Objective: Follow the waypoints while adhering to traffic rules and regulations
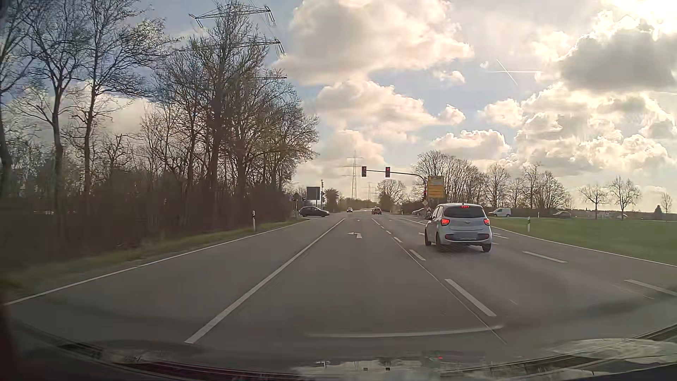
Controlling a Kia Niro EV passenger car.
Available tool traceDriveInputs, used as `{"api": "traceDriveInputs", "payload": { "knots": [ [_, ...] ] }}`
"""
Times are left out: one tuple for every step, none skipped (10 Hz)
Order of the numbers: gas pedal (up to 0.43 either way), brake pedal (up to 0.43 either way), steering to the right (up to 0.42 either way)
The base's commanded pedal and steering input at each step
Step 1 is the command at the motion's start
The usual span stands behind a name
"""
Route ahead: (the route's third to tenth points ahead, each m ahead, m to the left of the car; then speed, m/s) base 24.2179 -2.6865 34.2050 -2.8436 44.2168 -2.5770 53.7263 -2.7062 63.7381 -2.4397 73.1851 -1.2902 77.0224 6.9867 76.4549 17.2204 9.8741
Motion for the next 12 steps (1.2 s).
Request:
{"api": "traceDriveInputs", "payload": {
  "knots": [
    [0.0,0.0,0.001],
    [0.0,0.0,0.001],
    [0.0,0.0,0.002],
    [0.0,0.0,0.002],
    [0.0,0.0,0.002],
    [0.0,0.0,0.001],
    [0.0,0.0,0.001],
    [0.0,0.0,0.001],
    [0.0,0.0,0.001],
    [0.0,0.0,0.0],
    [0.0,0.0,0.0],
    [0.0,0.0,0.0]
  ]
}}
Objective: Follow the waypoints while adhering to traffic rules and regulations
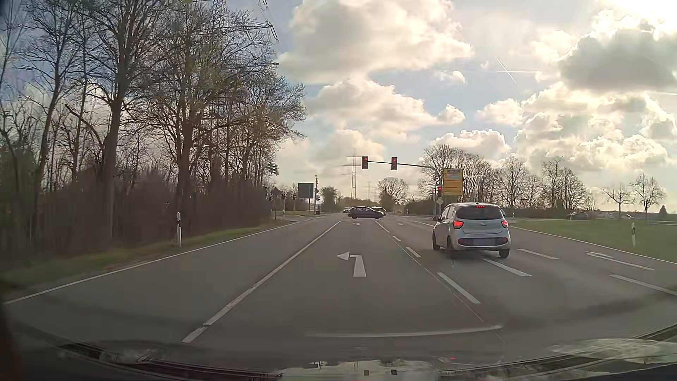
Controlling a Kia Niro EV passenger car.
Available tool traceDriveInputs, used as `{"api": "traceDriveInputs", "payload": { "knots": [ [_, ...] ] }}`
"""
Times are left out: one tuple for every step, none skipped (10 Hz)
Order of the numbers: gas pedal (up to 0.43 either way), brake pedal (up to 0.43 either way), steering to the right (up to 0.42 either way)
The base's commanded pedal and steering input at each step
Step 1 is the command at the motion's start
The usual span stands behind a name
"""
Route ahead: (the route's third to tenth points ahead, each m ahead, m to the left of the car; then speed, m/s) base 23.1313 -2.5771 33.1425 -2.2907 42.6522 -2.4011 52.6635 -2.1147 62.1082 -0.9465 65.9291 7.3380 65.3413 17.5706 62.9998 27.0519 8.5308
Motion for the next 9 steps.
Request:
{"api": "traceDriveInputs", "payload": {
  "knots": [
    [0.0,0.0,0.0],
    [0.0,0.0,0.0],
    [0.0,0.0,0.0],
    [0.0,0.0,0.002],
    [0.0,0.0,0.002],
    [0.0,0.0,0.002],
    [0.0,0.0,0.002],
    [0.0,0.0,0.002],
    [0.0,0.0,0.002]
  ]
}}
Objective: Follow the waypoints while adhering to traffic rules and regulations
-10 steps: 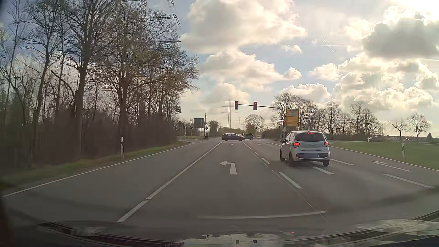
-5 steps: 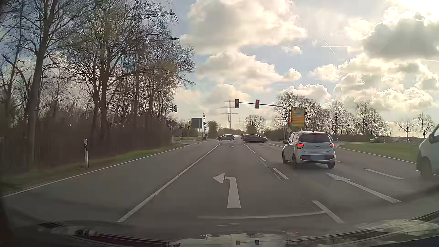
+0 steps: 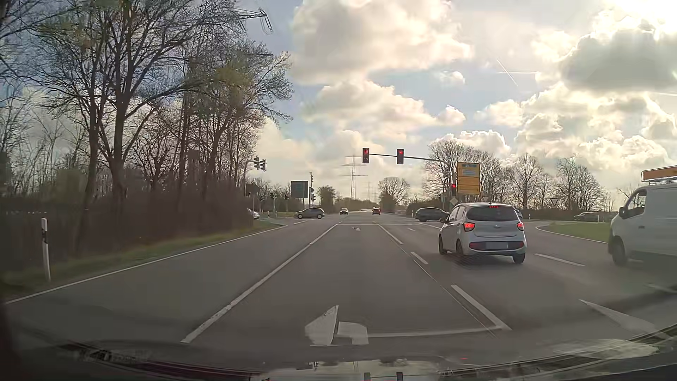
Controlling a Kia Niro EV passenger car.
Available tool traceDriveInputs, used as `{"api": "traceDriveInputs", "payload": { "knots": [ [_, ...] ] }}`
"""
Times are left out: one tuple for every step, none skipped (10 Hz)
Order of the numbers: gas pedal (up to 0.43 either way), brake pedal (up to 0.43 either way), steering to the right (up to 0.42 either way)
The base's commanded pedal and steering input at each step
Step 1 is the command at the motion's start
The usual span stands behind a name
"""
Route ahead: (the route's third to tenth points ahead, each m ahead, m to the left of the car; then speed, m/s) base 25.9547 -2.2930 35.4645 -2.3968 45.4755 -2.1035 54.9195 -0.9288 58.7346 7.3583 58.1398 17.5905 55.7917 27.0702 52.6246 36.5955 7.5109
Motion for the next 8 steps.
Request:
{"api": "traceDriveInputs", "payload": {
  "knots": [
    [0.0,0.0,0.003],
    [0.0,0.0,0.002],
    [0.0,0.0,0.002],
    [0.0,0.0,0.002],
    [0.0,0.0,0.0],
    [0.0,0.0,0.0],
    [0.0,0.0,0.0],
    [0.0,0.0,0.0]
  ]
}}
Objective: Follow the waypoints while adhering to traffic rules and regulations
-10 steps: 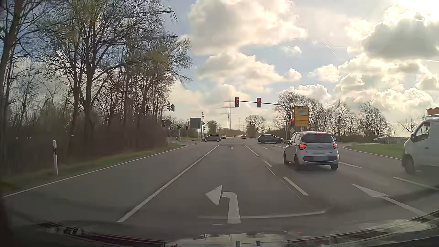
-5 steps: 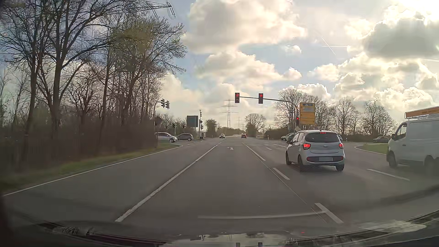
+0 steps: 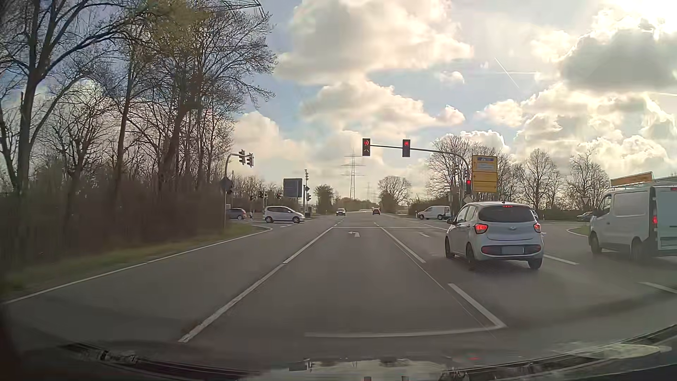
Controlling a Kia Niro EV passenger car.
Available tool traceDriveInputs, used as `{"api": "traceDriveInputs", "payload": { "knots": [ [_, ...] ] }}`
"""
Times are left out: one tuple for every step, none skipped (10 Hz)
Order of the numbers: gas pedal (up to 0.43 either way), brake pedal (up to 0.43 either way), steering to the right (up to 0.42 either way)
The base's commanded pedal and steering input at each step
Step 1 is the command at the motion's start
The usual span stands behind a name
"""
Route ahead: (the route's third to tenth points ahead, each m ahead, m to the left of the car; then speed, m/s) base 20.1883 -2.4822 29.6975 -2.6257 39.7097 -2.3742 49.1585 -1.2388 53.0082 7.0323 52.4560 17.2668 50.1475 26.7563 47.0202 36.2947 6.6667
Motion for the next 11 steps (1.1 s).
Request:
{"api": "traceDriveInputs", "payload": {
  "knots": [
    [0.0,0.0,0.0],
    [0.0,0.0,0.0],
    [0.0,0.0,0.0],
    [0.0,0.0,0.0],
    [0.0,0.0,0.0],
    [0.0,0.0,0.0],
    [0.0,0.0,0.0],
    [0.0,0.0,0.0],
    [0.0,0.0,0.0],
    [0.0,0.0,0.0],
    [0.0,0.0,0.0]
  ]
}}
